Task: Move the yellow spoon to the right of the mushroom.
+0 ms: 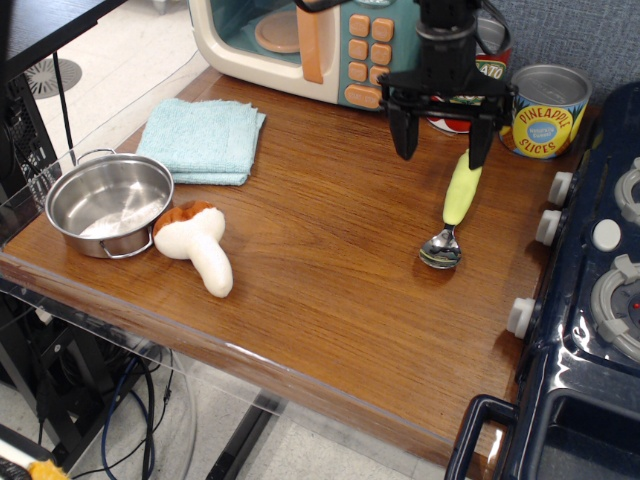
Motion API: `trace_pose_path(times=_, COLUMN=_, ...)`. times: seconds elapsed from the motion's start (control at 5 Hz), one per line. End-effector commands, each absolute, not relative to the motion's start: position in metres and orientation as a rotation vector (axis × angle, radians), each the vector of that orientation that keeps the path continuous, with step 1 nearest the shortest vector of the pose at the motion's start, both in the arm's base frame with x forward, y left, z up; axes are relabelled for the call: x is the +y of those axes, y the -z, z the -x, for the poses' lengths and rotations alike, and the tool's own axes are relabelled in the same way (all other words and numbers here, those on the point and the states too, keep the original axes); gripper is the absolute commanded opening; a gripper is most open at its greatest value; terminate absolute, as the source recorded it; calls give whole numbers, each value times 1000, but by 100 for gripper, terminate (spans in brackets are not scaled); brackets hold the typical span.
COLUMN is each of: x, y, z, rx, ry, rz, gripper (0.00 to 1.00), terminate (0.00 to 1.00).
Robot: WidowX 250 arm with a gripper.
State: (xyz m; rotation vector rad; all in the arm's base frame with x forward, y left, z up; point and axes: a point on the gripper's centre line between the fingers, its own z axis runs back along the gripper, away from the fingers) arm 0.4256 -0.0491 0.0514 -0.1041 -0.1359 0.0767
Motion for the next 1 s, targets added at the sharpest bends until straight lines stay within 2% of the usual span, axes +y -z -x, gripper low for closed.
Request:
trace_pose_path(times=0.0, x=-64, y=-54, z=-427, rx=-137, ry=-44, rz=132, gripper=100, terminate=0)
trace_pose_path(times=0.2, x=-63, y=-44, z=-427, rx=-103, ry=-50, rz=137, gripper=100, terminate=0)
trace_pose_path(times=0.4, x=-59, y=-41, z=-425, rx=-138, ry=-106, rz=120, gripper=0, terminate=0)
trace_pose_path(times=0.8, x=-60, y=-43, z=-425, rx=-150, ry=-103, rz=89, gripper=0, terminate=0)
